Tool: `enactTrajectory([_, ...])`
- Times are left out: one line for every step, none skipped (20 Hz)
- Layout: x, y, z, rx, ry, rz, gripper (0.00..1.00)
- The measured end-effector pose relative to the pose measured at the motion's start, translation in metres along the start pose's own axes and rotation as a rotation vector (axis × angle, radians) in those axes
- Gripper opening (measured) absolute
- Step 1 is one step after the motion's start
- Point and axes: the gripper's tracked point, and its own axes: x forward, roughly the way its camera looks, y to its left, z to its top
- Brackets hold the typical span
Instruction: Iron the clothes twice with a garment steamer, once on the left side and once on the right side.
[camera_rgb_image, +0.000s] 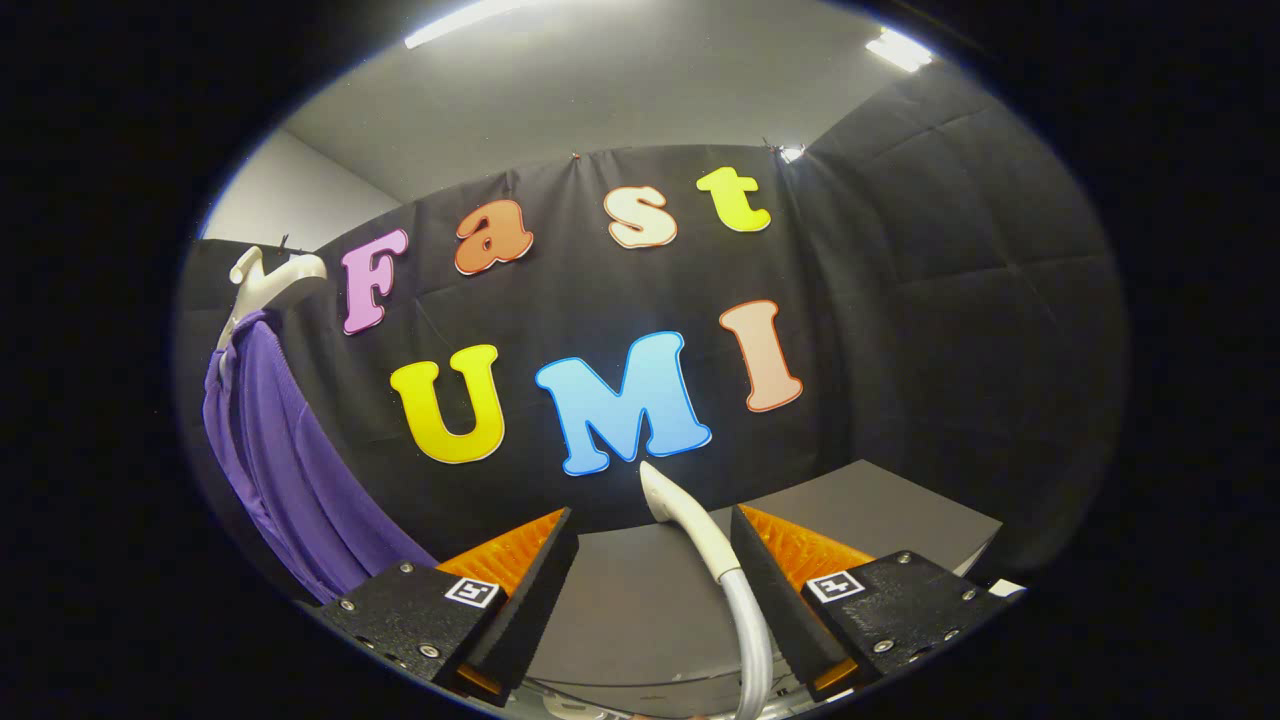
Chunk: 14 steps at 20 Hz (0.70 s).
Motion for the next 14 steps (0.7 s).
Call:
enactTrajectory([0.012,-0.007,0.001,0.028,0.013,0.019,0.95])
enactTrajectory([0.024,-0.014,0.000,0.055,0.032,0.033,0.95])
enactTrajectory([0.036,-0.022,-0.003,0.077,0.061,0.042,0.95])
enactTrajectory([0.047,-0.030,-0.009,0.098,0.092,0.053,0.95])
enactTrajectory([0.058,-0.034,-0.015,0.113,0.129,0.069,0.94])
enactTrajectory([0.068,-0.039,-0.025,0.125,0.172,0.084,0.95])
enactTrajectory([0.077,-0.043,-0.036,0.132,0.224,0.104,0.95])
enactTrajectory([0.083,-0.045,-0.048,0.144,0.276,0.123,0.95])
enactTrajectory([0.089,-0.046,-0.058,0.161,0.325,0.150,0.95])
enactTrajectory([0.094,-0.047,-0.070,0.183,0.375,0.171,0.95])
enactTrajectory([0.099,-0.049,-0.079,0.209,0.419,0.187,0.95])
enactTrajectory([0.103,-0.050,-0.085,0.233,0.455,0.203,0.95])
enactTrajectory([0.109,-0.051,-0.090,0.258,0.493,0.220,0.95])
enactTrajectory([0.108,-0.049,-0.095,0.286,0.530,0.245,0.95])
